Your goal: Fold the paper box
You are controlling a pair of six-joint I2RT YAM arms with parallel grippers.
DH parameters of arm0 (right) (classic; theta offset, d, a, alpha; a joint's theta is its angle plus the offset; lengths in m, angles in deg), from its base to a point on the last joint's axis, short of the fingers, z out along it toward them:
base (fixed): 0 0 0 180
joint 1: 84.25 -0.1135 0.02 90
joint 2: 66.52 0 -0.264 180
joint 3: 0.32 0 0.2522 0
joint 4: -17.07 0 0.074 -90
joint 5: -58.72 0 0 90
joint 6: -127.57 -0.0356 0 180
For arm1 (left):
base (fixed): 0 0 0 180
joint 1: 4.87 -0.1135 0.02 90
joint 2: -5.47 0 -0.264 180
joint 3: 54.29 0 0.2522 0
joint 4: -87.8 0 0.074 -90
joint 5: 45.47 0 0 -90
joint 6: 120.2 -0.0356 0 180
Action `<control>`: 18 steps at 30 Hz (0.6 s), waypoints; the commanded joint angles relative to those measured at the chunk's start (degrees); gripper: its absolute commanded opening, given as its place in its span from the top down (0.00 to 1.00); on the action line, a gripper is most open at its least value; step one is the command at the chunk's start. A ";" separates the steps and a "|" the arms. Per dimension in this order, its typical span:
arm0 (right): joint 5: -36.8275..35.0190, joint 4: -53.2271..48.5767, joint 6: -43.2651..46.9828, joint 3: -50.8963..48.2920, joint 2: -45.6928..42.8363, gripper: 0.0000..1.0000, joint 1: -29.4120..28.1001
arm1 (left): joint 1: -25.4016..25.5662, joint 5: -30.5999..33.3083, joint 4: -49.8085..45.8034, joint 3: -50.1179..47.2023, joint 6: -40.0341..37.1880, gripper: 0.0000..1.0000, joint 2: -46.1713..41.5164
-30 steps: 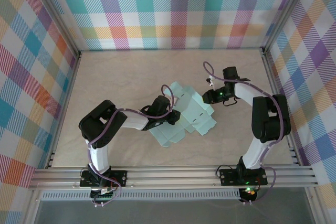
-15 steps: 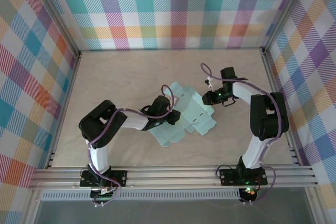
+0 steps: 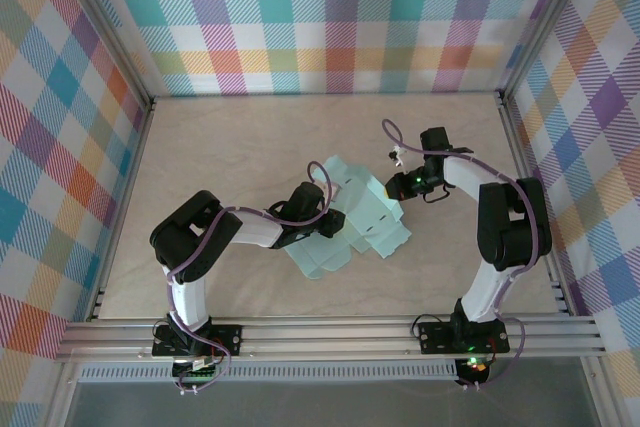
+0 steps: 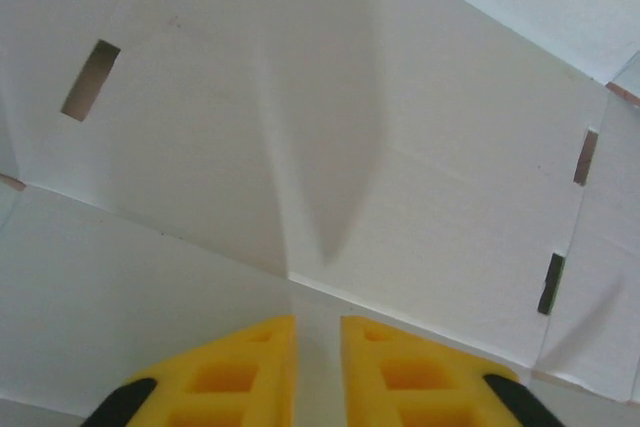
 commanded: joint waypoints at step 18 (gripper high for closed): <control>-15.91 11.46 8.22 -6.68 -10.08 1.00 -7.50 | -17.26 4.33 -7.09 0.06 -0.99 0.31 -18.93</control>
